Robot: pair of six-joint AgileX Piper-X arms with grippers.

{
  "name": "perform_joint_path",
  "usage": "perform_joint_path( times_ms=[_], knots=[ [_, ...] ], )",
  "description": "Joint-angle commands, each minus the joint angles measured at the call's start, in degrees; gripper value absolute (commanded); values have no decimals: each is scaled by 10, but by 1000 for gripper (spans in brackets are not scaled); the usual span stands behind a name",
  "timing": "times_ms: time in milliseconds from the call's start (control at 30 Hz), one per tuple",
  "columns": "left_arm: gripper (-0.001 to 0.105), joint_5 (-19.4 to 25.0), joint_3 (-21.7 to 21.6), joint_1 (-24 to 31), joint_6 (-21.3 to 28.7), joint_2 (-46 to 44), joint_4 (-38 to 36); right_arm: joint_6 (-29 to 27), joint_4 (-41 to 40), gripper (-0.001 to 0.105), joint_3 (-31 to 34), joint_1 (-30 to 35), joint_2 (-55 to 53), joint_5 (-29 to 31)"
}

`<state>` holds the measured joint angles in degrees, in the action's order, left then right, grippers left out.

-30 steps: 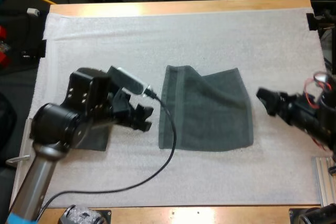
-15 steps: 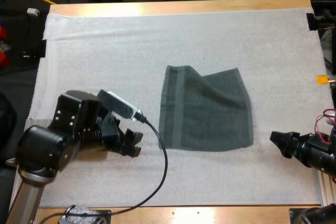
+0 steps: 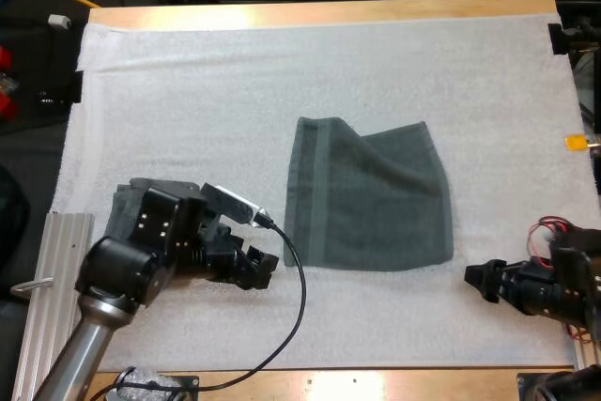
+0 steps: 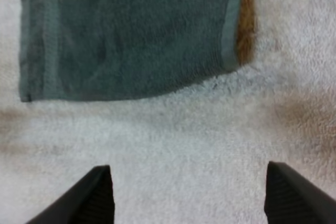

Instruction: Pick towel from pile, fold and stack

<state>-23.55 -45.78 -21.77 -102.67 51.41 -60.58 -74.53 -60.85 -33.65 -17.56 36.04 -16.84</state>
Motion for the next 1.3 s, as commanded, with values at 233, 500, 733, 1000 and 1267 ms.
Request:
perform_joint_path(
  times_ms=[233,500,733,1000,1267],
  knots=[
    [62,-7,60,2,-37,13,88,-7,108,59,26,-1,92,-6],
    [62,-39,63,2,-38,108,123,-7,198,59,26,-1,214,-27],
    [62,-46,63,2,-38,149,129,-7,275,59,26,-1,296,-27],
    [62,-46,63,2,-38,152,150,-7,332,59,26,-1,386,-91],
    [62,-46,63,2,-38,152,146,2,323,59,25,-1,414,-181]
  ],
)
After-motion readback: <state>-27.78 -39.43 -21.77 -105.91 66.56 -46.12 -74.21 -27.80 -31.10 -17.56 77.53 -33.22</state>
